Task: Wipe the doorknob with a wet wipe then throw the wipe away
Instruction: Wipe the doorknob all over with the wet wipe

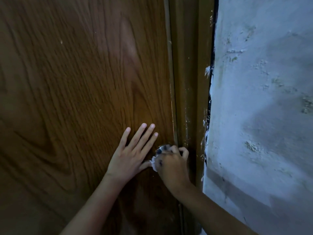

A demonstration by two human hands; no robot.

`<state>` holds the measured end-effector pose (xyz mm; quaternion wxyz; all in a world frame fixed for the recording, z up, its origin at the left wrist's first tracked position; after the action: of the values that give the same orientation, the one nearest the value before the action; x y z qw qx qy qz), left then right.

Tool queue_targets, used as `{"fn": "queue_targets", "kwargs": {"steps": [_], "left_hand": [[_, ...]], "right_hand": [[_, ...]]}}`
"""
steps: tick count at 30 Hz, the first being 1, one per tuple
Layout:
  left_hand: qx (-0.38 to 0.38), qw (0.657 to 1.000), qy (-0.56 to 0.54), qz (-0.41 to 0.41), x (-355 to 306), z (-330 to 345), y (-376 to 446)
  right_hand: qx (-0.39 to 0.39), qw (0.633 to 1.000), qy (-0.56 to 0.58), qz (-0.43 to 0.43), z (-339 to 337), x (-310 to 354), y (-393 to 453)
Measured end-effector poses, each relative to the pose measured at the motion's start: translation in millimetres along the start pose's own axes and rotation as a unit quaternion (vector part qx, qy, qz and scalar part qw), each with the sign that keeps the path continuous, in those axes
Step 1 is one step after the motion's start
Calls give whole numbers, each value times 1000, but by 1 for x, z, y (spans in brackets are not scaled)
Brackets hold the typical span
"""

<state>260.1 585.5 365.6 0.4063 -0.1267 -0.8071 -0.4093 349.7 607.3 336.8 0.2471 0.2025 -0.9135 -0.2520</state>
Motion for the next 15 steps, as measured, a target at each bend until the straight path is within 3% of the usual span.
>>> {"fn": "queue_targets", "kwargs": {"steps": [3,9,12,15], "left_hand": [[12,1000,0,-2,1,0,-2],[19,1000,0,0,0,1,-2],[20,1000,9,-3,0,3,-3],[16,1000,13,-2,-1,2,-3]], "right_hand": [[-43,999,13,0,-8,0,0],[-98,984,87,119,-22,-32,24],[-81,992,68,68,-19,-18,21],[-56,997,-43,-17,-13,3,10]]}}
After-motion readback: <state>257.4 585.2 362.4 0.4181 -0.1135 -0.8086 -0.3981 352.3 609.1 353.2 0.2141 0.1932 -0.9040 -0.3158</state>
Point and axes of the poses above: each hand's wrist, its own y-axis towards the middle knuckle, its own z-axis out of the palm, x = y × z, the point moved 7 cm from there along y, towards the middle knuckle, and after that the axes turned 4 degrees about -x, right-handed, at the moved point
